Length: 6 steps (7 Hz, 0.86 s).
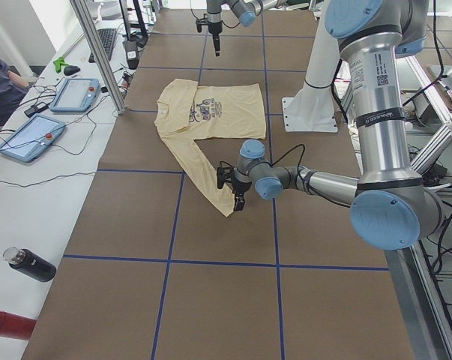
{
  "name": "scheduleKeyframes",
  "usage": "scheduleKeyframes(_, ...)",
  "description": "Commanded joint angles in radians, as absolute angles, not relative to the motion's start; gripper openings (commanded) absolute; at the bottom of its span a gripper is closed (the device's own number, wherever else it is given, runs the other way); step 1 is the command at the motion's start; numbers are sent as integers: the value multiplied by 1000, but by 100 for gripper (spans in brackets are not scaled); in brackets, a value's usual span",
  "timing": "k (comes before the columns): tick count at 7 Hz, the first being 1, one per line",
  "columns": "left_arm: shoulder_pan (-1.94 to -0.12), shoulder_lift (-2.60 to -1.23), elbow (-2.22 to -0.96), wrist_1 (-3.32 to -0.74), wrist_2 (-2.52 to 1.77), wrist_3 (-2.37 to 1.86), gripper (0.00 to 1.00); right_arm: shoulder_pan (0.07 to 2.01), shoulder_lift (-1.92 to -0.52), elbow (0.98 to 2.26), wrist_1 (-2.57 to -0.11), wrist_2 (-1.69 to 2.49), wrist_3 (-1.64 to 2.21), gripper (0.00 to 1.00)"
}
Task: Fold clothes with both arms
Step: 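Move the left gripper to the other sleeve cuff and grasp it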
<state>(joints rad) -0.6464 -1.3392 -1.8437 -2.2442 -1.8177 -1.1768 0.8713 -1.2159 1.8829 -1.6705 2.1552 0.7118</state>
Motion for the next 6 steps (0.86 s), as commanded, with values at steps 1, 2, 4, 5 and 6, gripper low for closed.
scheduleKeyframes(1, -641, -1341, -1833, -2244, -1818, -1177, 89, 871, -1216, 1882, -1671, 2155, 712, 100)
scheduleKeyframes(2, -641, -1353, -1818, -2244, -1819, -1175, 89, 871, -1216, 1882, -1671, 2155, 712, 100)
scheduleKeyframes(4, -640, -1356, -1807, -2244, -1818, -1175, 87, 871, -1218, 1882, -1671, 2155, 712, 100)
scheduleKeyframes(5, -640, -1356, -1807, -2244, -1819, -1175, 68, 871, -1218, 1882, -1671, 2155, 712, 100)
scheduleKeyframes(6, -640, -1356, -1809, -2244, -1819, -1175, 45, 873, -1216, 1882, -1671, 2155, 712, 100)
